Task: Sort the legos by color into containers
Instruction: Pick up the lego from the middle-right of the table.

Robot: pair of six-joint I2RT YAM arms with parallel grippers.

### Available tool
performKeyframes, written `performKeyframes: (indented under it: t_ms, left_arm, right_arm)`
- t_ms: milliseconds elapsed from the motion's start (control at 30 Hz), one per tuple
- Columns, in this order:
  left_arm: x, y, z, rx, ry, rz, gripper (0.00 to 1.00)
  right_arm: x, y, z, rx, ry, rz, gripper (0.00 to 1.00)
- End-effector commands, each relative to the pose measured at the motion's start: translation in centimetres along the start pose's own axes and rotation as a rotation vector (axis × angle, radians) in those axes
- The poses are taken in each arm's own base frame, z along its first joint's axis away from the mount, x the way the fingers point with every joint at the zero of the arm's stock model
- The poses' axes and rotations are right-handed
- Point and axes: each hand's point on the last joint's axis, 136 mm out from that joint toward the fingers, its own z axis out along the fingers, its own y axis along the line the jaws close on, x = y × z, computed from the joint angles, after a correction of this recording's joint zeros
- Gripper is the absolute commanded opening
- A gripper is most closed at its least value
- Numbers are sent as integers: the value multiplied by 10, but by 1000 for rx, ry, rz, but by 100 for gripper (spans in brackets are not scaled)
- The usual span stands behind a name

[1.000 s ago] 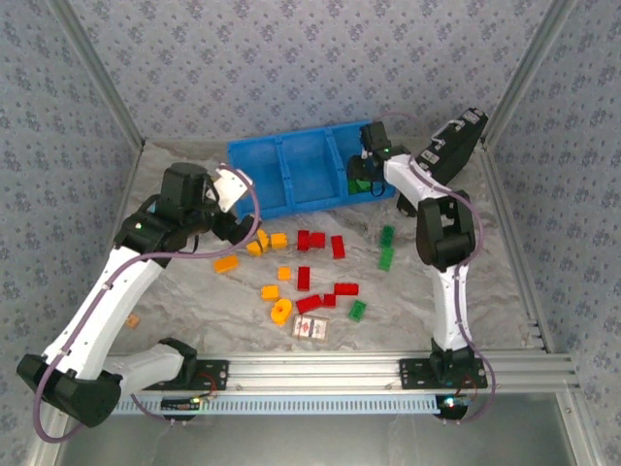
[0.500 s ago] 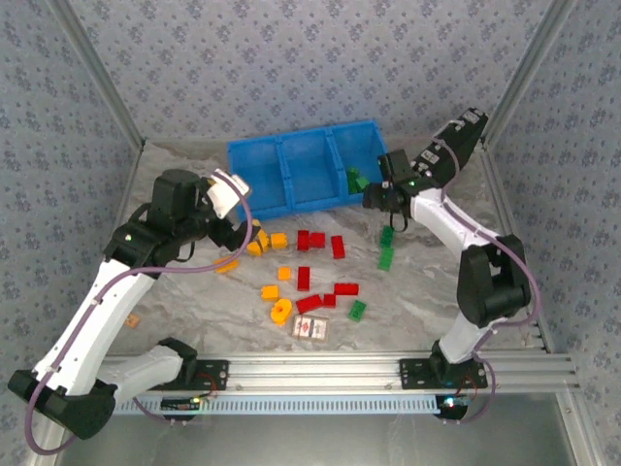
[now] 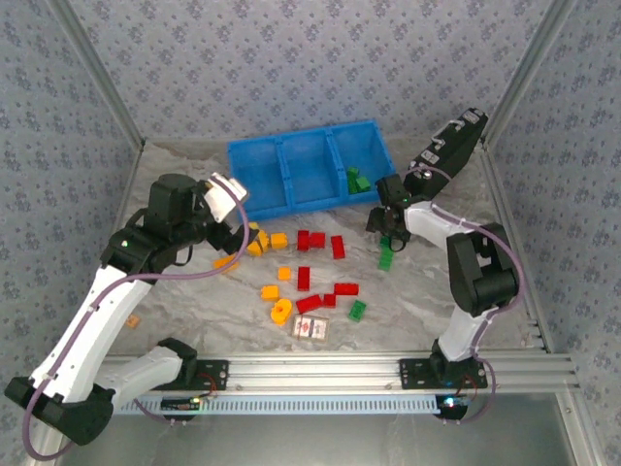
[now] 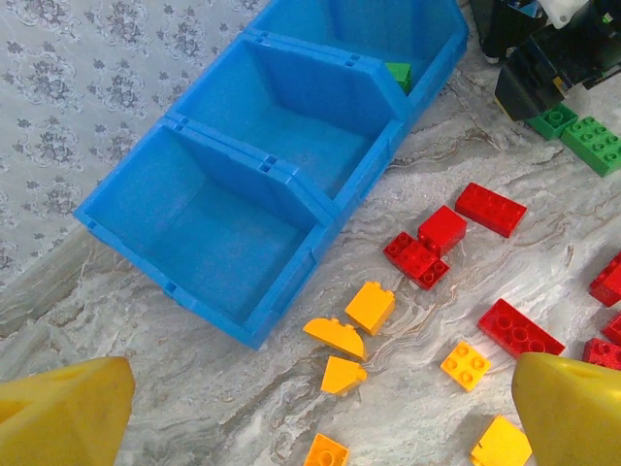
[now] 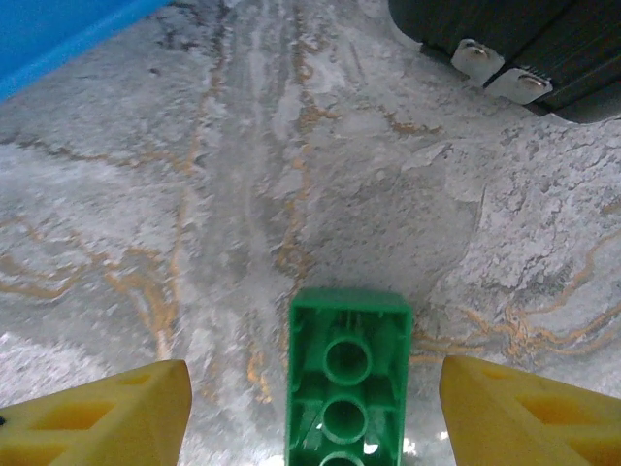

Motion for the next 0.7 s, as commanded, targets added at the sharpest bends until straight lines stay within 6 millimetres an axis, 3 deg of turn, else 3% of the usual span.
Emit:
performKeyframes:
  t_ms: [0, 133, 400, 667]
  left_arm:
    - [-2, -3, -3, 7, -18, -1, 100]
    - [-1, -2, -1, 2, -12, 2, 100]
    - [2, 2, 6, -20, 8, 3, 100]
    - [5, 4, 8, -30, 19, 7, 100]
  right_arm:
    - [4, -10, 15, 20, 22, 52, 70]
    - [7, -12, 22, 24, 32, 57, 65]
    - [10, -12, 28, 29, 53, 44, 40]
    - [7, -6, 33, 4, 52, 13, 32]
